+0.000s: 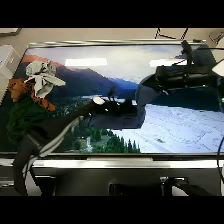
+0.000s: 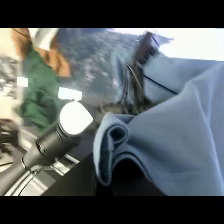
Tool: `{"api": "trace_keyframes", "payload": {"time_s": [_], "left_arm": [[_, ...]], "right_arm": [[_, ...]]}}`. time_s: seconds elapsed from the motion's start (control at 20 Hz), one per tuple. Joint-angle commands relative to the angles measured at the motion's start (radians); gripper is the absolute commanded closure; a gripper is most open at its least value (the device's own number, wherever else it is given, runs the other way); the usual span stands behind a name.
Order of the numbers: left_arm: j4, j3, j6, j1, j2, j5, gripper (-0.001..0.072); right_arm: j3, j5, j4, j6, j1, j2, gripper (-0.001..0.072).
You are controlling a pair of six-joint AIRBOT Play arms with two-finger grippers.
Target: Fold the clothes and pants, and hang the long-sleeved shirts on hangers.
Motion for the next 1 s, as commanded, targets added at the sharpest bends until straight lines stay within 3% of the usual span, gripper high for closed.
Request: {"api": "trace_keyframes", "payload": {"time_s": [0.0, 0.15, 0.35, 0.45, 0.55, 0.65, 0.8, 0.95], "left_arm": [[0.410, 0.010, -0.089, 0.258, 0.120, -0.232, 0.0693], [0.653, 0.010, -0.110, 0.501, 0.322, -0.402, 0.0692], [0.778, 0.010, -0.074, 0.726, 0.581, -0.530, 0.0690], [0.805, 0.008, -0.055, 0.781, 0.668, -0.567, 0.0690], [0.850, -0.003, -0.045, 0.801, 0.727, -0.579, 0.0690], [0.863, -0.023, -0.021, 0.802, 0.753, -0.578, 0.0689], [0.863, -0.060, -0.022, 0.802, 0.757, -0.579, 0.0690], [0.862, -0.093, -0.022, 0.802, 0.757, -0.578, 0.0689]], "right_arm": [[0.001, -0.151, 0.110, -0.033, 0.117, -0.105, 0.0673], [0.001, -0.252, 0.150, -0.044, 0.257, -0.261, 0.0673], [0.001, -0.326, 0.335, -0.087, 0.395, -0.504, 0.0666], [0.001, -0.374, 0.501, -0.113, 0.443, -0.591, 0.0539], [0.001, -0.363, 0.724, -0.253, 0.457, -0.635, 0.0129], [0.001, -0.328, 0.840, -0.314, 0.413, -0.623, 0.0123], [0.001, -0.198, 0.725, -0.299, 0.226, -0.550, 0.0121], [0.001, -0.063, 0.286, -0.138, 0.002, -0.451, 0.0115]]}}
